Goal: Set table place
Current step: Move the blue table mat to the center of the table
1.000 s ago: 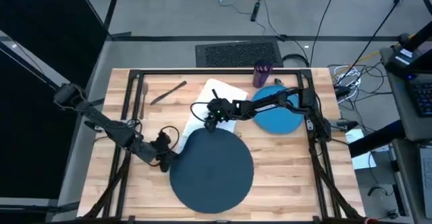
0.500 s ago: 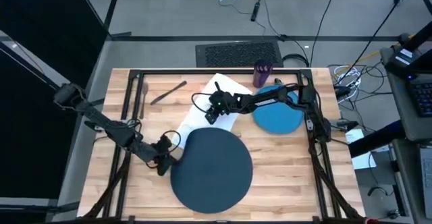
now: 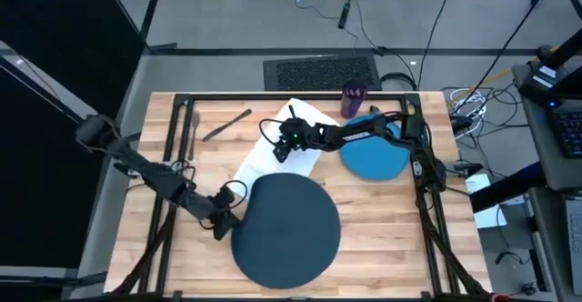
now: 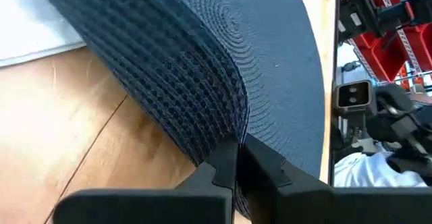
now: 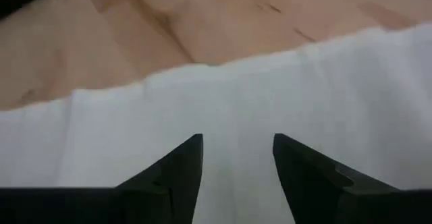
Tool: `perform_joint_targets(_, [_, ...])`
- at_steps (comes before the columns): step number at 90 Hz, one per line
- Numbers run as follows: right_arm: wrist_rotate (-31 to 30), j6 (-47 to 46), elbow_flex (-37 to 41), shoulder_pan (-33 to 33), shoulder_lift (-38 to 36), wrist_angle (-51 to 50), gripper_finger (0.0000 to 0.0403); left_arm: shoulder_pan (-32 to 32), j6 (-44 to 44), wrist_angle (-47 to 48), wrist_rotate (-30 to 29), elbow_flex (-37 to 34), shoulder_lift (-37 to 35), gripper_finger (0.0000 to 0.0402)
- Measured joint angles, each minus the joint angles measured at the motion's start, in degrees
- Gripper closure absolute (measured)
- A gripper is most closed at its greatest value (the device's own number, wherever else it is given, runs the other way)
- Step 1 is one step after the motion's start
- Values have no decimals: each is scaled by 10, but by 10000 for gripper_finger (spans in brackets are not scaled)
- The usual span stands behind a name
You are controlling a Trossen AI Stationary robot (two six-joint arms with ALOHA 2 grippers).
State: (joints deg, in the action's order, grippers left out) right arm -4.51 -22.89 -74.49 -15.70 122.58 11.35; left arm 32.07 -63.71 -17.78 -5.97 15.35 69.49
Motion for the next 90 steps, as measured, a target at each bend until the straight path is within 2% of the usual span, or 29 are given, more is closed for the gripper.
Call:
perform_joint_targets(6, [8, 0, -11, 1, -1, -11, 234, -3, 0, -20, 5, 0, 18, 402])
perform_joint_targets(19, [97, 6, -26, 9, -9, -75, 234, -3, 1, -23, 15, 0, 41, 402])
perform_joint_targets(29, [124, 11, -29, 26, -10, -118, 234, -3, 5, -24, 14, 0, 44, 402])
perform_joint_targets(47, [112, 15, -29, 40, -9, -149, 234, -3, 13, -29, 13, 0, 44, 401])
perform_joint_targets(63, [40, 15, -30, 25, 2, -147, 234, -3, 12, -33, 13, 0, 44, 402])
perform_joint_targets(90, [31, -2, -31, -6, 8, -132, 234, -2, 10, -59, 18, 2, 44, 402])
